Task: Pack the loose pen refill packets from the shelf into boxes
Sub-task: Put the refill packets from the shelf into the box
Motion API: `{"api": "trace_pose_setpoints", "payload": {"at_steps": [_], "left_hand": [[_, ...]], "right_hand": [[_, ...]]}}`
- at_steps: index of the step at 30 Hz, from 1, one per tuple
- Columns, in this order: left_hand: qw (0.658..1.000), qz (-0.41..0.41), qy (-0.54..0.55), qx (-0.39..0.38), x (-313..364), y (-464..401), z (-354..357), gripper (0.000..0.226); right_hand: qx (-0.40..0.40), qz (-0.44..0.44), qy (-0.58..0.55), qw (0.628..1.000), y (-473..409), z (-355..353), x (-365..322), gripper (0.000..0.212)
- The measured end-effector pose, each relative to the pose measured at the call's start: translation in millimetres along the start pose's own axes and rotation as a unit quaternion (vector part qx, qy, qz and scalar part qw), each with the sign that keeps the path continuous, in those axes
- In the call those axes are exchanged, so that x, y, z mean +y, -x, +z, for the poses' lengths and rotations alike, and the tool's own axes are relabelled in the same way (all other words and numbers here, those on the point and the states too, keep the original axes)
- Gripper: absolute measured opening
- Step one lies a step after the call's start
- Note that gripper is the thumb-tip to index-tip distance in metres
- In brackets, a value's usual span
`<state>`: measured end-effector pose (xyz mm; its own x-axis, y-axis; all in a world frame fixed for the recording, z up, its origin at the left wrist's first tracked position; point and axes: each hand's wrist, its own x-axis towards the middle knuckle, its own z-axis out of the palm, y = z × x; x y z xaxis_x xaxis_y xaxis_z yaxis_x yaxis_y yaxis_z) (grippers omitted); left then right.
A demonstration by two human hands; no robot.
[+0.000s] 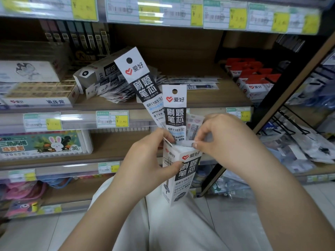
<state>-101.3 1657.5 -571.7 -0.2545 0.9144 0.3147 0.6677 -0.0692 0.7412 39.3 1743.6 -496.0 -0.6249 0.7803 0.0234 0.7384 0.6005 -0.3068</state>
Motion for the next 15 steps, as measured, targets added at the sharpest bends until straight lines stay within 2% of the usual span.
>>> {"api": "trace_pose_setpoints", "payload": {"at_steps": [3,7,11,13,15], "left_hand": [[1.000,0.004,0.002,-0.014,2.1,-0.7,1.6,0.040],[1.000,0.009,-0.001,-0.011,1.8,-0.8,2.2,0.039],[1.000,-0.007,0.006,0.003,-2.3,1.2,0.6,0.040],[1.000,-0.008,0.007,0.003,-1.3,2.1,0.7,0.042],[1.000,-0.002,0.003,-0.008,1.9,1.8,2.0,0.043]], "right_hand": [[-0.009,0.018,0.000,1.000,-3.8,-0.4,-3.3,0.019],[-0.002,-0.035,-0.037,0.999,-4.4,7.3,-8.9,0.017],[0.004,0.030,0.034,0.999,-4.7,7.2,-3.3,0.024],[0.001,0.049,0.064,0.997,-10.0,3.9,-3.0,0.019],[-0.034,0.055,0.066,0.996,-12.3,2.1,-6.2,0.012]]}}
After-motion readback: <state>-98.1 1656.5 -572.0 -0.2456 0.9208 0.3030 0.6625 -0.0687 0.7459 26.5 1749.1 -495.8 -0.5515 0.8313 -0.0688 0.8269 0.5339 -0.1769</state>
